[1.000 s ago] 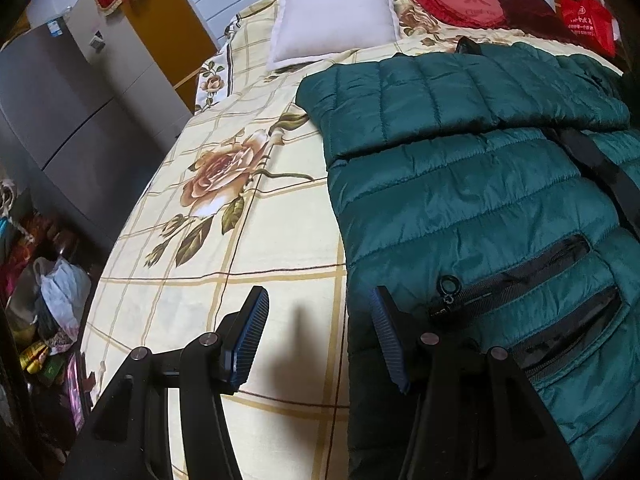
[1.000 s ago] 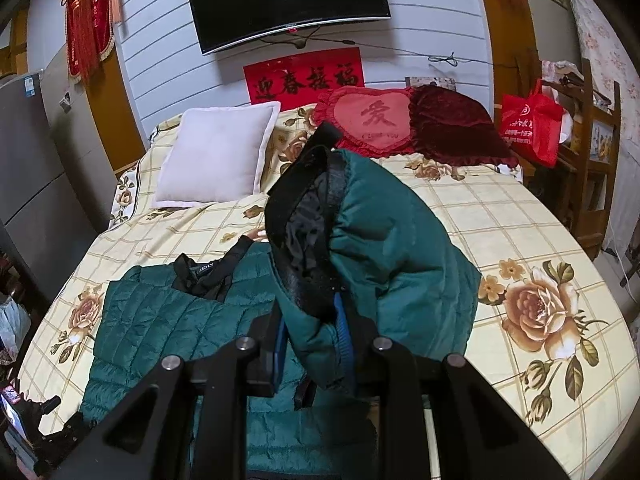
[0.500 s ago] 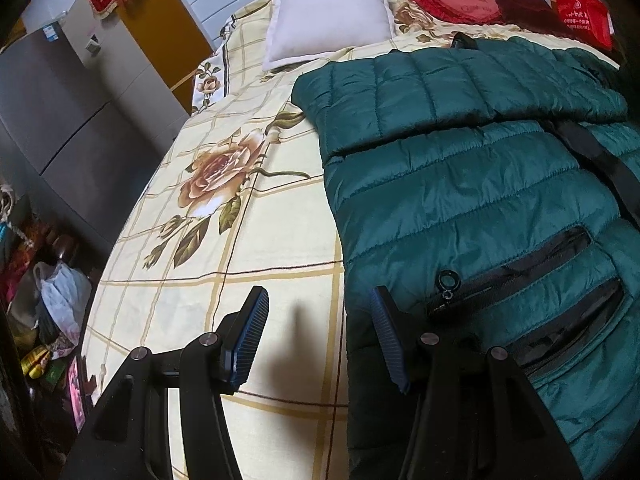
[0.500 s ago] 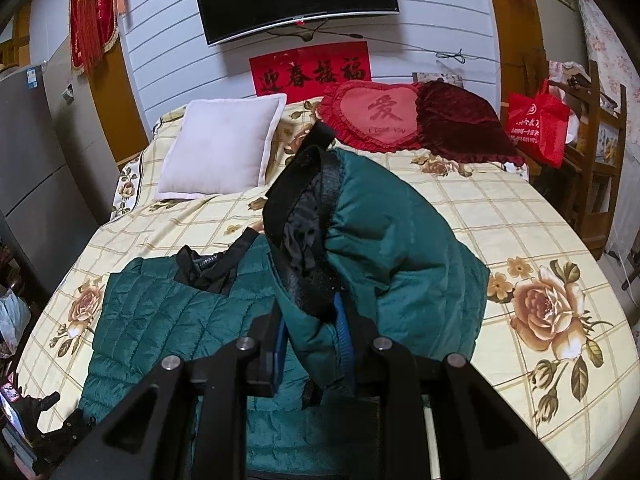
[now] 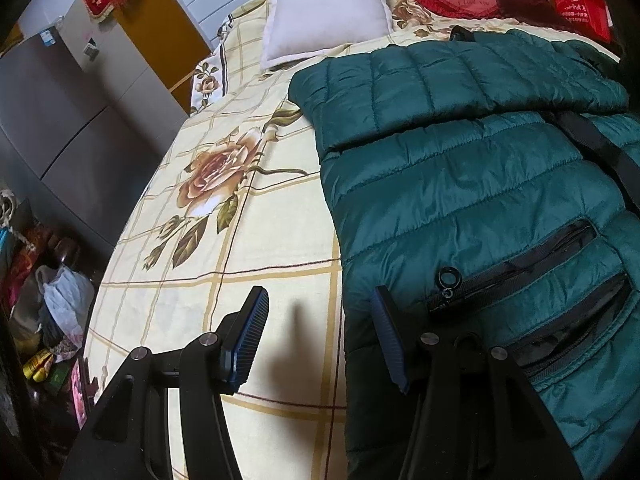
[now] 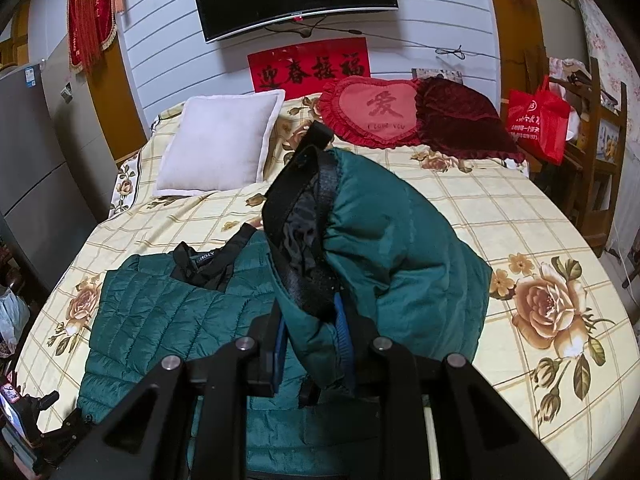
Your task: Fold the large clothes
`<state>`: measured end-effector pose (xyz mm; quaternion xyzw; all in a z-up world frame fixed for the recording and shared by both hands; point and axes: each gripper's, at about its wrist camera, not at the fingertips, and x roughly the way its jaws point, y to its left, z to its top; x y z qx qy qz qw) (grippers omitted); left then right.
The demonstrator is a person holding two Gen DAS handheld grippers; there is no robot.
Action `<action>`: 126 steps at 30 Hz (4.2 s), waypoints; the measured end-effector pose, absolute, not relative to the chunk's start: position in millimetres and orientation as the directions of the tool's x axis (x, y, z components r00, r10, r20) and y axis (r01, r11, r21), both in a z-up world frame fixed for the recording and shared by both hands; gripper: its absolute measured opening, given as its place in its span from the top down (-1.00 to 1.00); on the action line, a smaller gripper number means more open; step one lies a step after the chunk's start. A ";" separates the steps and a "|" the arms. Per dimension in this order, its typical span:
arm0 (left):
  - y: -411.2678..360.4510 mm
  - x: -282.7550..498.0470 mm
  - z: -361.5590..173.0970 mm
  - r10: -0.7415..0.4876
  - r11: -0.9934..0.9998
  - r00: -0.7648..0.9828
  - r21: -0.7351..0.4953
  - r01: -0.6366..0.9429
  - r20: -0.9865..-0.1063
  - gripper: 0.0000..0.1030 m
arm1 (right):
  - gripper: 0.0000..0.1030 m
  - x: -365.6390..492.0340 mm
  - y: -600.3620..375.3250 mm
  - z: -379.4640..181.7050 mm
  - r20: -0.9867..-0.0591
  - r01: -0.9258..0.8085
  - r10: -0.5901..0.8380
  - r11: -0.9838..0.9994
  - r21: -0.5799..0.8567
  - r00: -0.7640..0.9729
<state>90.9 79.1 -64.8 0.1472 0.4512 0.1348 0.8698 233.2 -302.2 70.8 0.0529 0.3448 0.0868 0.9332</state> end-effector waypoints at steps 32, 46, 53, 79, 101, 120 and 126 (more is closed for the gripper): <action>83.6 92.2 -68.1 0.344 0.934 0.546 0.336 -0.119 -0.764 0.31 | 0.55 229.3 -302.0 73.2 -0.641 -0.129 0.191 0.981 0.143 0.744; 84.3 91.1 -67.3 0.372 0.922 0.548 0.365 -0.127 -0.749 0.30 | 0.55 230.8 -291.9 68.6 -0.647 -0.146 0.208 0.978 0.149 0.734; 83.6 91.5 -68.3 0.373 0.922 0.546 0.366 -0.127 -0.750 0.30 | 0.55 231.1 -292.0 67.5 -0.645 -0.143 0.205 0.979 0.148 0.736; 90.3 88.3 -61.7 0.417 0.904 0.552 0.392 -0.171 -0.722 0.30 | 0.55 247.2 -241.4 65.0 -0.637 -0.206 0.272 0.962 0.178 0.721; 87.5 92.3 -67.2 0.417 0.903 0.535 0.401 -0.153 -0.735 0.30 | -0.56 238.4 -85.6 -42.6 -0.760 -0.442 0.425 0.874 0.202 0.493; 90.8 87.8 -57.1 0.375 0.925 0.545 0.338 -0.172 -0.750 0.30 | -0.72 158.3 -196.7 47.4 -0.666 -0.446 0.412 0.885 0.133 0.621; 81.1 85.7 -35.0 0.260 0.965 0.622 0.187 -0.182 -0.739 0.30 | -0.73 165.3 -280.2 26.6 -0.655 -0.182 0.223 0.975 0.131 0.722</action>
